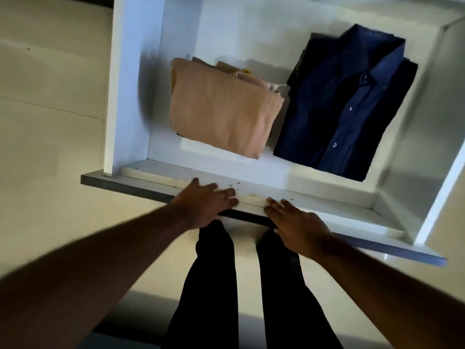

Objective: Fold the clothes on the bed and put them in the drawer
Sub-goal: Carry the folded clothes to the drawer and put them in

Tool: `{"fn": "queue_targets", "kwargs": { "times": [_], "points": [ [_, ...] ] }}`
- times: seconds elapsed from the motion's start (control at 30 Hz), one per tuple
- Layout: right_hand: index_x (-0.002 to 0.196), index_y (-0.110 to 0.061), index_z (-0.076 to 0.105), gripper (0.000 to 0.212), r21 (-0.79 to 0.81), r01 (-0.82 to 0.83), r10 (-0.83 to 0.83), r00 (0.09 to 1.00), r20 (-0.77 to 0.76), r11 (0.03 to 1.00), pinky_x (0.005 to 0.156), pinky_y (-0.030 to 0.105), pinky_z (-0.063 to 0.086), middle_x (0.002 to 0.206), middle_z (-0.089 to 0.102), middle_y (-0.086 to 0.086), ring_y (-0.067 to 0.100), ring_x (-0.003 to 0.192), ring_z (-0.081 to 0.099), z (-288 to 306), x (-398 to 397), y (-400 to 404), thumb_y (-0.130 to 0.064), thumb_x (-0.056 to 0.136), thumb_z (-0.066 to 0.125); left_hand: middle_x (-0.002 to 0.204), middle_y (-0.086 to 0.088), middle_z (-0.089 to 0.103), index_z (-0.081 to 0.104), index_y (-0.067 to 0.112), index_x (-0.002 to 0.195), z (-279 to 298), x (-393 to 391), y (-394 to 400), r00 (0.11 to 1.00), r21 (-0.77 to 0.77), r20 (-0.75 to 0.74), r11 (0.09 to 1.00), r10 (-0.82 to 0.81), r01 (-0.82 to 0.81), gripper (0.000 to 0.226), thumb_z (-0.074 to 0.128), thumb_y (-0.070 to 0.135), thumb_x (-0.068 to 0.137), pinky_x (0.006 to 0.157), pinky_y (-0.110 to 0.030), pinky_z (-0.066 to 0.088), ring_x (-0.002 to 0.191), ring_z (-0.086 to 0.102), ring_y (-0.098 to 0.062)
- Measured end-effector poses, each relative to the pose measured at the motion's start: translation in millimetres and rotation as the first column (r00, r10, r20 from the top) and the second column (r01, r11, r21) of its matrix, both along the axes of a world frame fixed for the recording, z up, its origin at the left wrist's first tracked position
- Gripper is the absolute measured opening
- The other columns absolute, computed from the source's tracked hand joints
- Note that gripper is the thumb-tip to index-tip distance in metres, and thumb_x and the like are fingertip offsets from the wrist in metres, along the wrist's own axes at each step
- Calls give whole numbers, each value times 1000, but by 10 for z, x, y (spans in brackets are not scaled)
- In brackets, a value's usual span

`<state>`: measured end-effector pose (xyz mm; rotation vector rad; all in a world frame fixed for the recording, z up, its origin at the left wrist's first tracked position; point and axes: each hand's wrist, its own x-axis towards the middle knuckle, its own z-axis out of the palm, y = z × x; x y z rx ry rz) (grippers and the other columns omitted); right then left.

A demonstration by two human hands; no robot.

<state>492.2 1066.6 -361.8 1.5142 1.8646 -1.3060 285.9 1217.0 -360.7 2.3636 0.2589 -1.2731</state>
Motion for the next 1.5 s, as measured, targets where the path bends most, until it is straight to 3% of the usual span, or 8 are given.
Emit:
{"fn": "queue_targets", "kwargs": {
  "times": [0.37, 0.6, 0.73, 0.83, 1.0, 1.1, 1.17, 1.5],
  "points": [
    [138, -23, 33, 53, 252, -307, 193, 900, 391, 918, 64, 35, 33, 127, 47, 6, 29, 109, 53, 252, 869, 1427, -40, 93, 55, 136, -1, 51, 34, 29, 144, 81, 909, 1048, 973, 383, 199, 906, 112, -183, 61, 60, 40, 91, 93, -42, 41, 120, 53, -25],
    [114, -15, 59, 24, 384, -116, -126, 826, 549, 916, 79, 36, 42, 113, 63, 10, 34, 104, 61, 315, 1308, 2079, -31, 98, 51, 113, -14, 63, 62, 10, 115, 128, 1411, 1557, 817, 496, 417, 654, 398, -571, 28, 54, 31, 97, 79, -36, 41, 104, 60, -35],
    [122, -9, 58, 29, 530, 337, -578, 716, 393, 778, 89, 43, 47, 123, 59, 19, 40, 114, 56, 321, 1455, 2460, -11, 95, 50, 159, -13, 23, 26, 12, 151, 98, 1607, 1823, 697, 224, 276, 661, 662, -717, 65, 53, 36, 97, 112, -49, 29, 146, 19, -33],
    [133, -2, 46, 42, 449, 553, -699, 653, 290, 702, 97, 43, 43, 146, 39, 22, 42, 125, 47, 413, 1528, 2528, -5, 92, 48, 162, -1, -17, -7, 24, 155, 192, 1509, 1787, 739, 237, 333, 706, 586, -667, 90, 58, 22, 92, 117, -61, 5, 149, -14, -26],
    [144, -7, 35, 59, 687, 327, -588, 788, 181, 649, 97, 45, 42, 141, 43, 14, 35, 127, 44, 816, 1561, 2273, -20, 90, 57, 152, -17, 32, 33, 13, 146, 706, 1694, 1679, 369, 246, 925, 592, 94, -768, 67, 57, 10, 84, 110, -50, 35, 142, 28, -37],
    [141, -10, 41, 64, 886, 161, -549, 828, 118, 434, 96, 47, 43, 133, 46, 16, 36, 121, 46, 1105, 1578, 2290, -23, 84, 67, 159, -12, 19, 13, 13, 155, 909, 1927, 1894, 638, 393, 761, 699, 118, -597, 82, 57, 10, 86, 118, -49, 22, 148, 15, -33],
    [149, -11, 28, 79, 806, 200, -514, 846, 144, 556, 105, 49, 35, 145, 38, 14, 35, 132, 37, 1167, 1609, 2388, -25, 83, 69, 158, -11, 20, 12, 12, 154, 988, 2037, 1985, 754, 416, 632, 741, 181, -527, 86, 60, 10, 84, 119, -47, 20, 148, 12, -29],
    [139, -9, 32, 68, 519, 216, -441, 821, 362, 827, 114, 44, 26, 135, 47, 19, 37, 127, 42, 1337, 1295, 2342, -14, 78, 61, 143, -10, 43, 41, 11, 138, 1370, 2106, 1704, 812, 372, 465, 754, 354, -541, 55, 56, 11, 85, 120, -44, 17, 137, 33, -28]
  ]
}}
